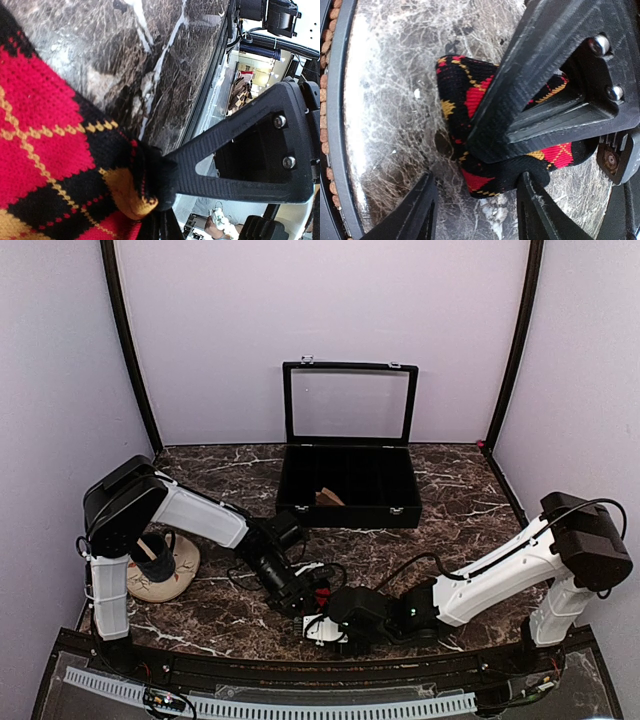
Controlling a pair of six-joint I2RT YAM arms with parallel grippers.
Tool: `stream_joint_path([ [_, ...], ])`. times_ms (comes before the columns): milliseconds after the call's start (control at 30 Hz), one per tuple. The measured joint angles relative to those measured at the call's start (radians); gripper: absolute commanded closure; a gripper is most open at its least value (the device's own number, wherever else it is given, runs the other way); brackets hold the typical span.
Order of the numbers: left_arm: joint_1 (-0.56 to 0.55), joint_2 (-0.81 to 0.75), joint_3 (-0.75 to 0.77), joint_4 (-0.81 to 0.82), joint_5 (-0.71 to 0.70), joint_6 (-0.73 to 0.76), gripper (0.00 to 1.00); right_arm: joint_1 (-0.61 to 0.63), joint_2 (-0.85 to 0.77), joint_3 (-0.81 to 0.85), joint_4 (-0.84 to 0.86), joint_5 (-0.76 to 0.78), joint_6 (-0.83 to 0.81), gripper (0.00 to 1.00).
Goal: Roll the socks
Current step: Roll the sock at the center of the board.
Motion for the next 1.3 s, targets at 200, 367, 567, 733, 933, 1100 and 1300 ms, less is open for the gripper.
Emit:
stream_joint_path([
  [200,0.0,0.008,0.0,0.0,0.002,0.0,1.0,0.0,-0.003,0.009,0.001,0.005,-0.005,0.42],
  [367,0.0,0.018,0.0,0.0,0.01,0.0,1.0,0.0,-0.003,0.009,0.001,0.005,-0.012,0.4],
  [567,0.0,0.028,0.0,0.001,0.023,-0.001,1.0,0.0,-0.003,0.009,0.002,0.005,-0.014,0.42],
  [733,0.0,0.036,0.0,0.0,0.028,0.0,1.0,0.0,0.003,0.009,0.008,0.002,-0.014,0.47],
  [933,0.0,0.037,0.0,0.0,0.032,0.0,1.0,-0.006,0.017,0.009,0.015,-0.013,-0.01,0.51],
  [1100,0.0,0.037,0.002,-0.001,0.037,0.0,1.0,-0.008,0.021,0.01,0.019,-0.024,0.001,0.53],
  [1300,0.0,0.037,0.01,-0.001,0.047,0.0,1.0,-0.009,0.03,0.011,0.035,-0.027,0.024,0.49],
])
